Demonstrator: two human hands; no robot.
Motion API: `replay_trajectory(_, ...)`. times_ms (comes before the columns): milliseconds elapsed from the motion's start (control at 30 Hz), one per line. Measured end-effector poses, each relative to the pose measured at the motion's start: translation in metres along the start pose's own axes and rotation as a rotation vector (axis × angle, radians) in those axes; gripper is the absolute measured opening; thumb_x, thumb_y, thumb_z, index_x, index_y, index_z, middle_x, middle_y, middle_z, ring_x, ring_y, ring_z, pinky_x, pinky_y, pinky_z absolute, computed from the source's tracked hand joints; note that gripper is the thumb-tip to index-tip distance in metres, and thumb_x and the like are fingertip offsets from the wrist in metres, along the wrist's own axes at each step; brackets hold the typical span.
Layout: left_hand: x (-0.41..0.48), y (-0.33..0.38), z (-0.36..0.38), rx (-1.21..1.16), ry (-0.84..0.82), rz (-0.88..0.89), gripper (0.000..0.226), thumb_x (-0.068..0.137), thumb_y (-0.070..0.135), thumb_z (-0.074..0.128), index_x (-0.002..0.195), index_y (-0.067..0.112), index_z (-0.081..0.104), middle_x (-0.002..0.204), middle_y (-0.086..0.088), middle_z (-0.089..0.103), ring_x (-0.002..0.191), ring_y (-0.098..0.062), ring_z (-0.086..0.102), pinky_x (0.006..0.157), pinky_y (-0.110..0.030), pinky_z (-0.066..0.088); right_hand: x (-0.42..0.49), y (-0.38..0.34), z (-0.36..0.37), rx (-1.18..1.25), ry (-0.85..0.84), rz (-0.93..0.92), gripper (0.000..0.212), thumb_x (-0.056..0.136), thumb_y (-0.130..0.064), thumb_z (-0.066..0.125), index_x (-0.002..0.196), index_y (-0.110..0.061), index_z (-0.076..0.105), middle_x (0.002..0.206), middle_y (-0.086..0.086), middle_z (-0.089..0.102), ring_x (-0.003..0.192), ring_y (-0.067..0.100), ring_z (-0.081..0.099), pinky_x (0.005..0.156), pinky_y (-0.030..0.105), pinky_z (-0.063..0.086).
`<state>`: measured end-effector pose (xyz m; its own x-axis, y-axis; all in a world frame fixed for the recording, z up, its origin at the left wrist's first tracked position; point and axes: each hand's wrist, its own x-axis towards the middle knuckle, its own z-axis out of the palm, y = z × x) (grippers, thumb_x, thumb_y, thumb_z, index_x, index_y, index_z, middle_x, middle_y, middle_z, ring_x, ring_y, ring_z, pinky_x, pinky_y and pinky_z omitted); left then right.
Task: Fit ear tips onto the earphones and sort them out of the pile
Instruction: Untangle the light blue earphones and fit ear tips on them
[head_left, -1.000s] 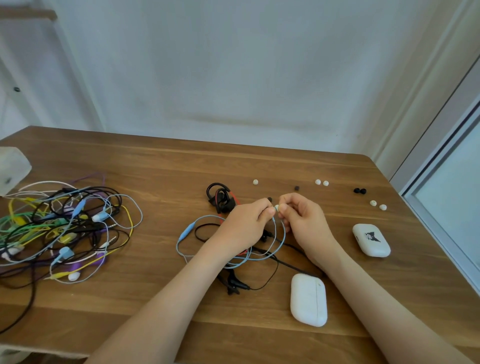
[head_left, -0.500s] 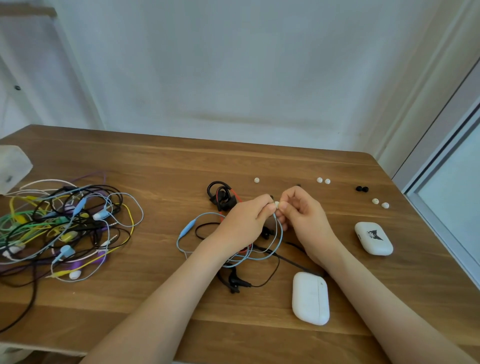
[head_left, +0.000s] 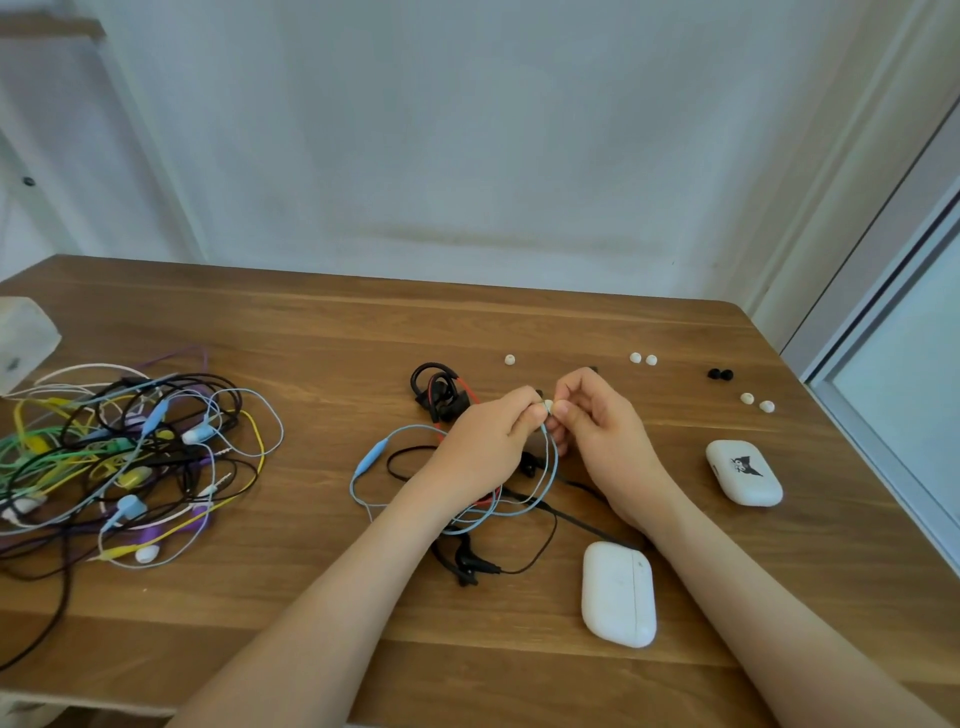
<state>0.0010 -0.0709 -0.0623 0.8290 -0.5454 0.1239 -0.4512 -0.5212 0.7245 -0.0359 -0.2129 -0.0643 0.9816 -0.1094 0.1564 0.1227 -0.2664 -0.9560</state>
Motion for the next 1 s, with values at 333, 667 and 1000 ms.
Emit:
replay_trajectory(333, -0.0018, -0.0022, -0.0064, -0.116, -0.051, -0.025, 0.025, 0.103, 0.031, 0.038, 0.088, 0.019, 0.055, 0.072, 0.0, 0.049, 0.061, -0.005, 0.04, 0.059, -0.021, 0.032, 0.0024, -0.002, -0.0078, 0.339, -0.154, 0.184, 0.019, 0.098, -0.001, 0.041, 0.087, -0.009, 0.055, 0.068, 0.004, 0.058, 0.059, 0.012, 0.05, 0.054, 0.023, 0.043)
replay_trajectory(667, -0.0004, -0.0001, -0.0068, -0.268, -0.023, -0.085, 0.024, 0.102, 0.032, 0.041, 0.087, 0.023, 0.058, 0.064, 0.007, 0.043, 0.059, -0.007, 0.038, 0.063, -0.026, 0.034, 0.0056, 0.0002, -0.0065, 0.425, -0.108, 0.136, 0.013, 0.097, -0.003, 0.046, 0.103, -0.007, 0.056, 0.073, 0.006, 0.058, 0.059, 0.013, 0.05, 0.051, 0.024, 0.04)
replay_trajectory(1000, -0.0005, -0.0013, -0.0072, -0.248, -0.005, -0.119, 0.021, 0.101, 0.033, 0.042, 0.093, 0.022, 0.059, 0.066, 0.009, 0.049, 0.055, 0.002, 0.042, 0.062, -0.022, 0.037, 0.0046, 0.0016, -0.0011, 0.163, -0.036, 0.072, 0.012, 0.098, -0.014, 0.05, 0.1, -0.007, 0.06, 0.071, 0.004, 0.059, 0.058, 0.013, 0.052, 0.049, 0.025, 0.043)
